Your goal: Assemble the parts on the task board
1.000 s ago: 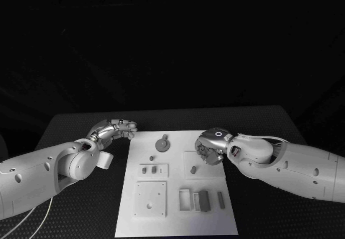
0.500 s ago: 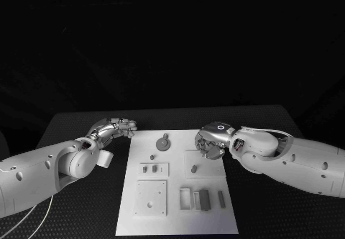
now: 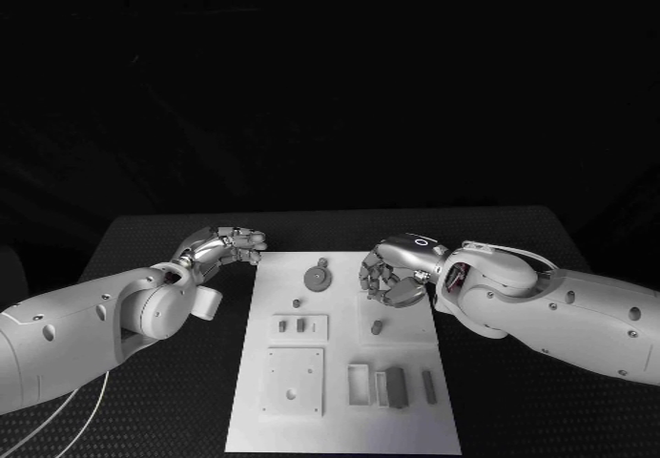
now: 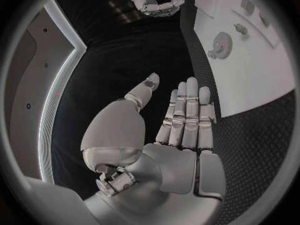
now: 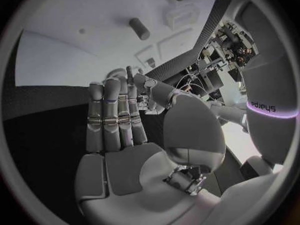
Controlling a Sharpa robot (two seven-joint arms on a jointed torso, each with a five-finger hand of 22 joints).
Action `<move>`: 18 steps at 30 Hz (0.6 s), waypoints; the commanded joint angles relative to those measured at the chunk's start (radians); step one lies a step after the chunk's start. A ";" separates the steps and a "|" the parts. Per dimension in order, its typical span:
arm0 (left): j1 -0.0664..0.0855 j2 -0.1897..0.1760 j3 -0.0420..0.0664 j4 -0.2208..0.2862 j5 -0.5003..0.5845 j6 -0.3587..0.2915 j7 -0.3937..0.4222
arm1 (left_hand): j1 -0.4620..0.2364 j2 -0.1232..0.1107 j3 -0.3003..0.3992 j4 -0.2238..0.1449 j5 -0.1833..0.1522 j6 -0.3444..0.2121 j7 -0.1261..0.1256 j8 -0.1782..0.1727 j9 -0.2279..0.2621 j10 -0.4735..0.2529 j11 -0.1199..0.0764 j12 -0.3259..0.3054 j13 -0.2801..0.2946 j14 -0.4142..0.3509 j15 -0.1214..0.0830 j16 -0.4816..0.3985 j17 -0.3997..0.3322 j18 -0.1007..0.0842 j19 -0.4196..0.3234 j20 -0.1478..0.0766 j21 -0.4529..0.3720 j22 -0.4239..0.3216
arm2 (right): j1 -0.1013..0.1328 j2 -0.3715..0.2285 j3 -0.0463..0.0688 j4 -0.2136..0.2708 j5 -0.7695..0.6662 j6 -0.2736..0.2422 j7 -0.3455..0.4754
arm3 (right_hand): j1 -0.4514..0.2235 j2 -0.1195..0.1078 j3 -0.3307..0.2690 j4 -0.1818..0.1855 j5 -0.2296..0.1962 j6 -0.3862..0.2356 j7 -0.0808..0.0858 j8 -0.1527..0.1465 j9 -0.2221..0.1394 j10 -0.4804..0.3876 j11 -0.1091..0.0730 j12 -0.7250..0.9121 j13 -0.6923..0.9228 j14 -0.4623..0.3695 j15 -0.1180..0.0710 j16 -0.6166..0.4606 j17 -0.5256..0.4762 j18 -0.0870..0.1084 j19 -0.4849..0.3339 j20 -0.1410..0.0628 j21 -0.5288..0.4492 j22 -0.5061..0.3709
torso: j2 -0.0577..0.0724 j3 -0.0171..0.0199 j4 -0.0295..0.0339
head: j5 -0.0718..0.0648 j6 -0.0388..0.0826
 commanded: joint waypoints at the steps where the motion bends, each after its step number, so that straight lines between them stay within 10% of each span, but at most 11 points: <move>1: 0.001 0.004 0.001 0.005 0.011 -0.013 0.010 | -0.010 0.003 0.006 0.003 -0.002 0.001 0.006 0.005 -0.001 -0.001 0.004 -0.002 -0.001 0.006 -0.001 -0.005 0.002 0.008 0.008 0.003 -0.006 0.001 | 0.000 0.012 0.000 0.006 0.097 -0.072 0.070 | 0.003 0.016 -0.005 0.000 0.004 -0.001 0.004 -0.005 0.002 0.000 0.002 -0.007 0.019 -0.004 -0.005 0.002 0.000 0.045 -0.007 0.000 0.005 0.020 | -0.001 -0.0027 0.0024 | 0.012 0.003; 18: 0.001 0.063 0.002 -0.065 0.031 -0.023 0.019 | -0.012 0.003 0.008 0.004 0.000 0.005 0.006 0.009 -0.004 0.005 0.001 0.001 -0.003 -0.009 0.005 -0.028 0.006 0.012 0.011 0.007 -0.009 0.004 | -0.091 0.145 -0.028 -0.032 -0.017 -0.118 0.097 | 0.008 0.022 -0.014 -0.002 0.004 -0.004 0.004 -0.007 0.007 -0.002 0.003 -0.010 0.026 -0.004 -0.005 0.001 0.001 0.045 -0.010 -0.001 0.010 0.021 | -0.013 -0.0130 -0.0021 | 0.071 -0.006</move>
